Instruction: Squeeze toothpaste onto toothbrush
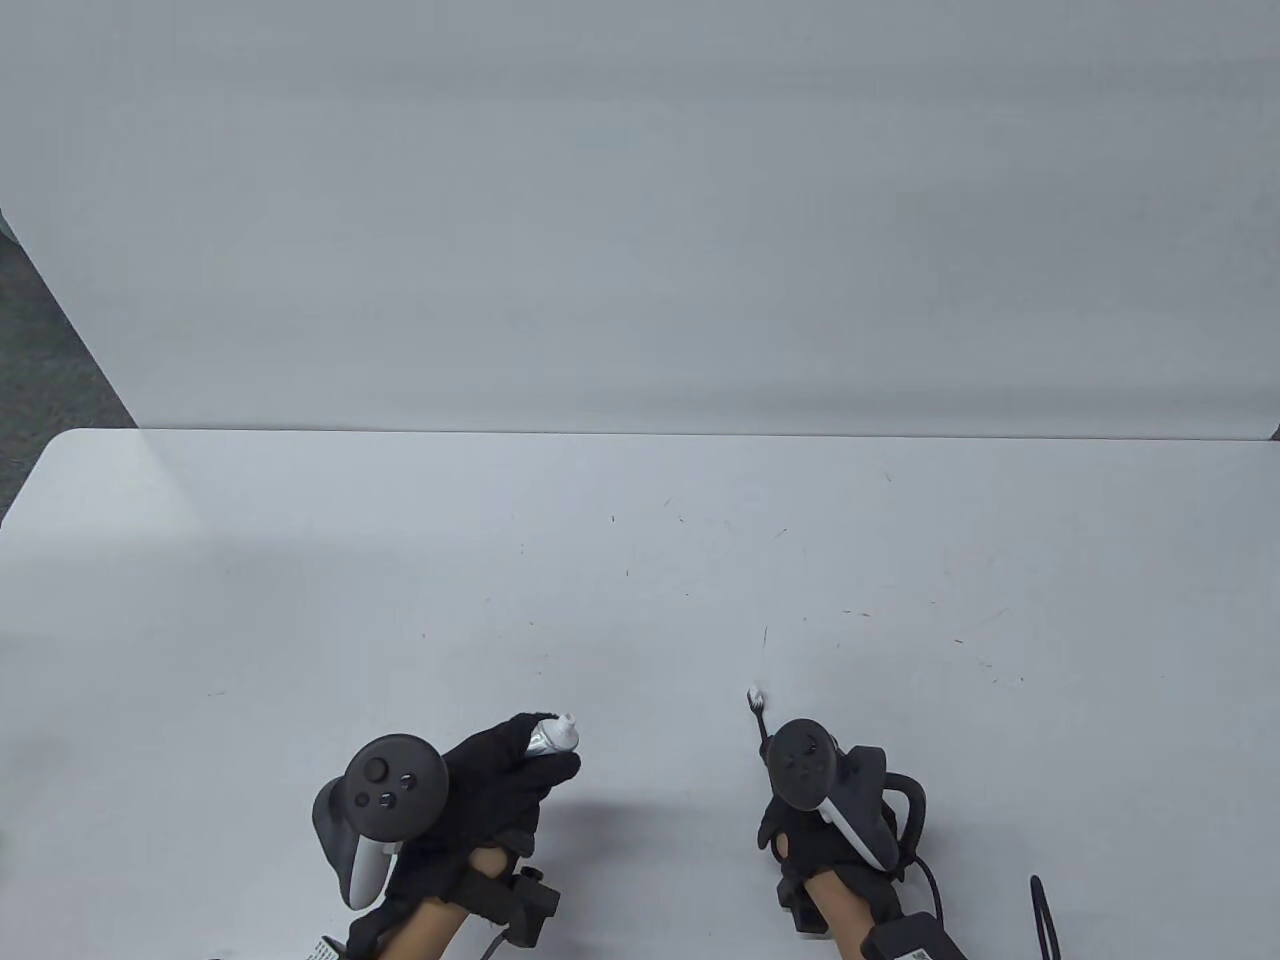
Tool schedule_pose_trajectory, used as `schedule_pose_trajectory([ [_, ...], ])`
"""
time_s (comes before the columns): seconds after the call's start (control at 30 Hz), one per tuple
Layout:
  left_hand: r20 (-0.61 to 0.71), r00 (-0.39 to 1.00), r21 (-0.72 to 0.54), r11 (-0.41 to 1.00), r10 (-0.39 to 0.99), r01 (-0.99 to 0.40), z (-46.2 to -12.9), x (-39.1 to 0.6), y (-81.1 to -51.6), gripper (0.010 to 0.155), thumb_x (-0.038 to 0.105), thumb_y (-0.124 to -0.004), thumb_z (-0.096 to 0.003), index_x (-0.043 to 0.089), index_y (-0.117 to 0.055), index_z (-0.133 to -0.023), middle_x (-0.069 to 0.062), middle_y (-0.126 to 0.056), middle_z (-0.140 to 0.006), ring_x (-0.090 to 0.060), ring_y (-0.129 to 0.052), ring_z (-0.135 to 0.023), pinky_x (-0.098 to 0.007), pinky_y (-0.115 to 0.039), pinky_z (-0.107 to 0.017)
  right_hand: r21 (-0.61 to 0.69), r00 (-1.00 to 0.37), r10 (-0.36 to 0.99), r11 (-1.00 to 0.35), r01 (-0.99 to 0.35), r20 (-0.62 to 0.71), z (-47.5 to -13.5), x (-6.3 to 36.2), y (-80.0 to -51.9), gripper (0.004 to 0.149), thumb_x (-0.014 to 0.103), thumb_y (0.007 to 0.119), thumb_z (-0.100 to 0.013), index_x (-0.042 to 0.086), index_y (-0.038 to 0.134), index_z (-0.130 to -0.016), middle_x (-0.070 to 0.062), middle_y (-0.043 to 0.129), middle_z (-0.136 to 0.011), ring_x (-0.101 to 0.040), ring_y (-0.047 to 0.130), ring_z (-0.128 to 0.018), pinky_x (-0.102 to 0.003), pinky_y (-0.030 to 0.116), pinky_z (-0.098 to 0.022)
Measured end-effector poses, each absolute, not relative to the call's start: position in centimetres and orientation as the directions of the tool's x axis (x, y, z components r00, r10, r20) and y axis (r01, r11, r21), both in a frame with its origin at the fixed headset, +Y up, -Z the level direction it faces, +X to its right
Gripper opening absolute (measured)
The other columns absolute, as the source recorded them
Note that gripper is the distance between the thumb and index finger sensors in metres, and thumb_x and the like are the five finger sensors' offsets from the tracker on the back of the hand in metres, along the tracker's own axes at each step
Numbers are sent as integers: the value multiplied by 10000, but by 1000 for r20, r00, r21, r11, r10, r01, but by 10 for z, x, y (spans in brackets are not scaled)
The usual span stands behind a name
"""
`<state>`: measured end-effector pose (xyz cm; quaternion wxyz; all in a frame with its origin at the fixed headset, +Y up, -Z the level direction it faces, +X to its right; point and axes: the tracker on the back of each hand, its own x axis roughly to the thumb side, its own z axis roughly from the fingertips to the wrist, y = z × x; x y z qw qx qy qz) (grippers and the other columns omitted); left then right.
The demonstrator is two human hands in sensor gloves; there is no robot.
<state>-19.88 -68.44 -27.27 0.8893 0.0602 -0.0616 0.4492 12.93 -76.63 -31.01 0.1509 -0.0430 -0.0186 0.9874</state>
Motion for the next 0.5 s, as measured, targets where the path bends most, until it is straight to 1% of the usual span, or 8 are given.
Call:
schedule_pose_trajectory([
  [0.13, 167, 586, 51, 587, 793, -808, -273, -199, -684, 660, 474, -884, -267, 160, -846, -846, -126, -952, -776, -365, -944, -692, -585, -767, -519, -57, -937, 338, -941, -334, -86, -309, 134, -766, 375, 170, 818, -370, 212, 956, -715, -106, 931, -655, -255, 1015, -339, -506, 895, -242],
  [0.2, 169, 579, 53, 579, 798, -814, -273, -200, -684, 660, 477, -884, -268, 160, -847, -846, -126, -953, -777, -365, -944, -693, -585, -768, -517, -95, -929, 361, -930, -354, -77, -308, 138, -764, 381, 175, 821, -355, 213, 964, -706, -107, 943, -642, -255, 1020, -319, -504, 900, -220],
  [0.27, 174, 566, 62, 565, 806, -823, -272, -202, -682, 662, 480, -885, -271, 158, -847, -848, -128, -954, -779, -367, -946, -693, -585, -770, -516, -101, -911, 403, -913, -394, -90, -308, 144, -759, 386, 179, 820, -353, 212, 960, -712, -107, 943, -647, -254, 1021, -320, -501, 901, -218],
  [0.3, 180, 552, 67, 550, 814, -832, -272, -203, -681, 662, 482, -885, -273, 159, -847, -849, -128, -954, -780, -367, -947, -694, -585, -771, -514, -130, -886, 452, -889, -439, -99, -306, 149, -753, 390, 180, 821, -353, 207, 957, -717, -111, 941, -650, -257, 1020, -319, -502, 899, -212],
  [0.37, 193, 523, 73, 519, 830, -852, -271, -206, -679, 662, 492, -886, -280, 160, -847, -851, -127, -959, -781, -364, -954, -694, -581, -780, -508, -185, -862, 499, -858, -478, -88, -303, 155, -742, 405, 196, 821, -351, 185, 941, -738, -120, 932, -662, -265, 1015, -325, -507, 892, -212],
  [0.4, 203, 497, 70, 494, 844, -867, -270, -207, -678, 663, 500, -884, -283, 162, -847, -853, -124, -959, -784, -359, -957, -696, -576, -785, -509, -215, -857, 509, -848, -485, -72, -300, 156, -737, 413, 210, 824, -353, 166, 930, -750, -124, 926, -671, -271, 1013, -331, -510, 888, -215],
  [0.47, 251, 378, 16, 387, 891, -922, -271, -207, -678, 661, 503, -893, -291, 165, -851, -857, -125, -962, -794, -359, -958, -706, -578, -786, -511, -265, -844, 536, -811, -521, 20, -292, 155, -721, 452, 263, 830, -357, 147, 892, -790, -135, 892, -719, -282, 1003, -381, -515, 881, -244],
  [0.5, 264, 311, -17, 327, 913, -945, -271, -207, -678, 662, 506, -897, -295, 168, -852, -862, -122, -966, -802, -357, -963, -714, -579, -791, -513, -259, -811, 575, -771, -582, 111, -287, 151, -715, 483, 278, 820, -369, 137, 849, -830, -150, 843, -782, -314, 983, -465, -549, 857, -308],
])
